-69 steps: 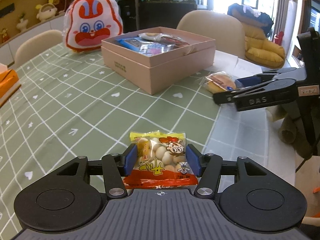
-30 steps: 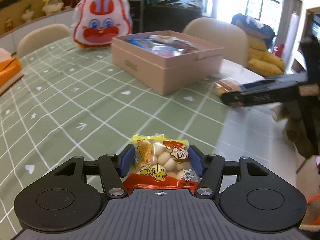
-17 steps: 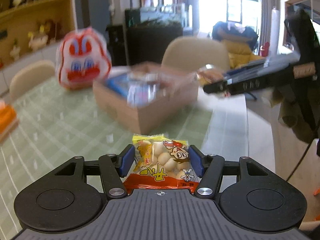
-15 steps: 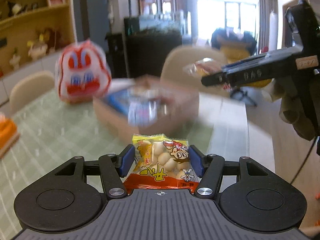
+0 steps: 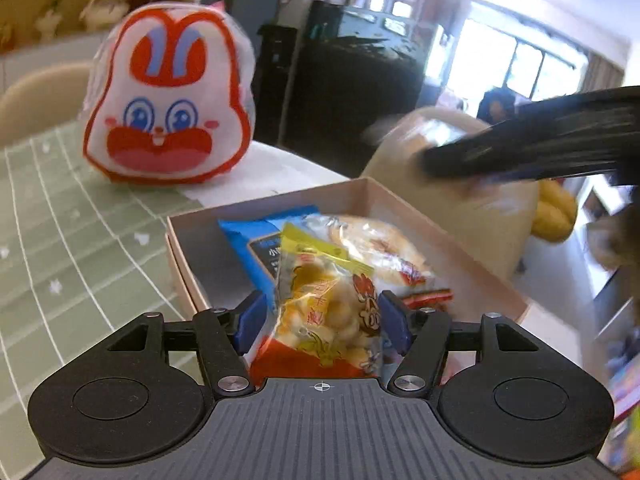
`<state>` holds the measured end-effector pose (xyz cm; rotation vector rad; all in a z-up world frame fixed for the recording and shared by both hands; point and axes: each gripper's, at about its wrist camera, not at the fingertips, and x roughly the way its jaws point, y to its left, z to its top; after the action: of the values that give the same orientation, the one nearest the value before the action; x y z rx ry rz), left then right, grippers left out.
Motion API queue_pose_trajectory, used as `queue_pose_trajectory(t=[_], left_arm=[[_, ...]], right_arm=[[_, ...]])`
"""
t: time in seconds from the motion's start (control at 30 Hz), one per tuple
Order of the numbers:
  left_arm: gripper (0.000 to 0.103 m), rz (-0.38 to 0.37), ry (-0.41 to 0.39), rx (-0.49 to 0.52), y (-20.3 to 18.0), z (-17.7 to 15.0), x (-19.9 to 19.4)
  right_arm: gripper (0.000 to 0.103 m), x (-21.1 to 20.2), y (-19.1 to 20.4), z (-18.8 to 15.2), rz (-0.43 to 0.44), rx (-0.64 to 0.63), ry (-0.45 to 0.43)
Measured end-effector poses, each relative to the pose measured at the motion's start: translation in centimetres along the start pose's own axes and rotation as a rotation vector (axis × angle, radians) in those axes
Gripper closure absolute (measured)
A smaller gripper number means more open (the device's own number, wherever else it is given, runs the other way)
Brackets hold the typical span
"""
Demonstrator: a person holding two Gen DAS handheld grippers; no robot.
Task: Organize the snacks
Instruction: 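Open both tools over the pink box to drop the packets in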
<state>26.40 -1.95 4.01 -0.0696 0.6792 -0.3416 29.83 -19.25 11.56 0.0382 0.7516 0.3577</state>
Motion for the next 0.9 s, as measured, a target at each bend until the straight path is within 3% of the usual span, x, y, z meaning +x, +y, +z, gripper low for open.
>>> queue_pose_trajectory(t=[0.07,0.17,0.23,0.3,0.4,0.57,0.67,0.73,0.9], left_arm=[[0.036,-0.02,-0.027,-0.015,0.4,-0.1,-0.2],[0.036,-0.085,-0.064,-0.117,2.1,0.0,-0.9],[0.036,-0.108,-0.091,-0.17,3.0,0.2,-1.5],[0.036,-0.124,-0.145,-0.219,4.0,0.5,-2.8],[0.036,-0.135,-0.244,-0.265,4.7,0.9,-5.2],[0.036,-0.102,-0.338,-0.232,3.4,-0.4,-10.7],[0.036,-0.082,-0.314,-0.182,2.0,-2.9,-13.6],[0.036,-0.028,-0.268,-0.146,0.9,-5.1,-14.5],[0.036,0.031,-0.144,-0.096,-0.8,-11.6,-15.8]], right_arm=[[0.048,3.4,0.1,-0.4,0.001,0.019,0.059],[0.046,7.3,0.2,-0.7,0.003,0.044,0.139],[0.044,8.1,0.0,-1.1,-0.003,0.056,0.155],[0.041,7.3,-0.2,-1.0,-0.005,0.058,0.132],[0.032,4.1,-0.8,-0.8,0.031,0.09,0.032],[0.029,-2.9,-0.5,-1.0,0.063,0.111,-0.117],[0.026,-6.7,1.1,-3.7,0.043,0.09,-0.17],[0.025,-8.4,2.3,-6.5,0.021,0.063,-0.18],[0.022,-10.0,5.4,-15.7,-0.049,0.016,-0.13]])
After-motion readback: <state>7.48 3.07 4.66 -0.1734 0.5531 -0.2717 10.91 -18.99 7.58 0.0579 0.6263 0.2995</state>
